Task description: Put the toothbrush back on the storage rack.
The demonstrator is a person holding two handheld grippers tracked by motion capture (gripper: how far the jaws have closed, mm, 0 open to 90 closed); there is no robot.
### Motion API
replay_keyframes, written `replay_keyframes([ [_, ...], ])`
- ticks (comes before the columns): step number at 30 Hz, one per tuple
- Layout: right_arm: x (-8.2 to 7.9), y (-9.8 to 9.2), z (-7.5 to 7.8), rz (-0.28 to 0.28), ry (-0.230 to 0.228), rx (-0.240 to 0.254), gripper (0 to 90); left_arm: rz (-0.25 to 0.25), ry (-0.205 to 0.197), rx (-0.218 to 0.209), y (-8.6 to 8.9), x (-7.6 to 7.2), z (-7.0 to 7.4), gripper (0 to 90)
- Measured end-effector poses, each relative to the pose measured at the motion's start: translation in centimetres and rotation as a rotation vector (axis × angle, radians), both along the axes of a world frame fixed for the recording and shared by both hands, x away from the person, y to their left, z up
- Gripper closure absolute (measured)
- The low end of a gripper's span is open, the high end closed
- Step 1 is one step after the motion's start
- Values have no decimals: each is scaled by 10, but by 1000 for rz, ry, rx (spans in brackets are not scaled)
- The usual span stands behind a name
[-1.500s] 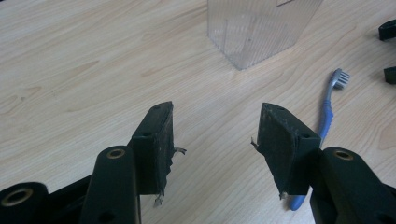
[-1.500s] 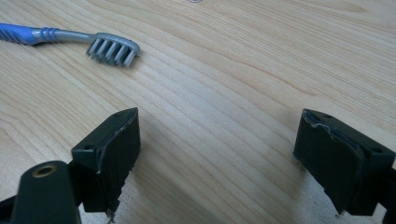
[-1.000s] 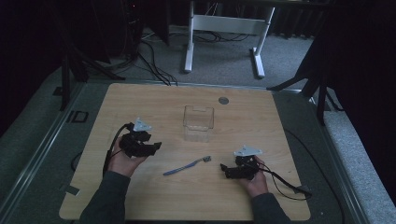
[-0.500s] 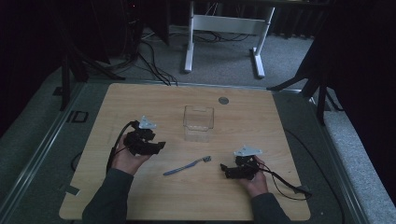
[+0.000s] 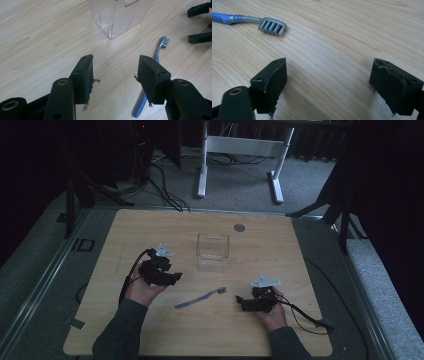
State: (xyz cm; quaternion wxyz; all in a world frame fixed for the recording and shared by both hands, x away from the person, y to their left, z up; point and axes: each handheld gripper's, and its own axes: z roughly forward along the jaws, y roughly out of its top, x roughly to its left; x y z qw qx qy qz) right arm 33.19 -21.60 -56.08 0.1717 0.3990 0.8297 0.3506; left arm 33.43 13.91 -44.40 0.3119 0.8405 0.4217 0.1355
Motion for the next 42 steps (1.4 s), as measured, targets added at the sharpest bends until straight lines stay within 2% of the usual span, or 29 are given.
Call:
replay_keyframes([
  [4, 0, 0, 0, 0, 0, 0, 141, -3, -3, 22, -4, 0, 0, 466],
  [11, 0, 0, 0, 0, 0, -1, 142, -26, -3, 30, -14, 2, 4, 466],
  [21, 0, 0, 0, 1, 0, -1, 141, -74, 9, 41, -24, 2, 1, 496],
  [38, 0, 0, 0, 1, 1, -1, 141, -120, 27, 48, -36, 2, -5, 493],
  [42, 0, 0, 0, 1, 0, -1, 141, -139, 42, 43, -37, 4, -7, 493],
])
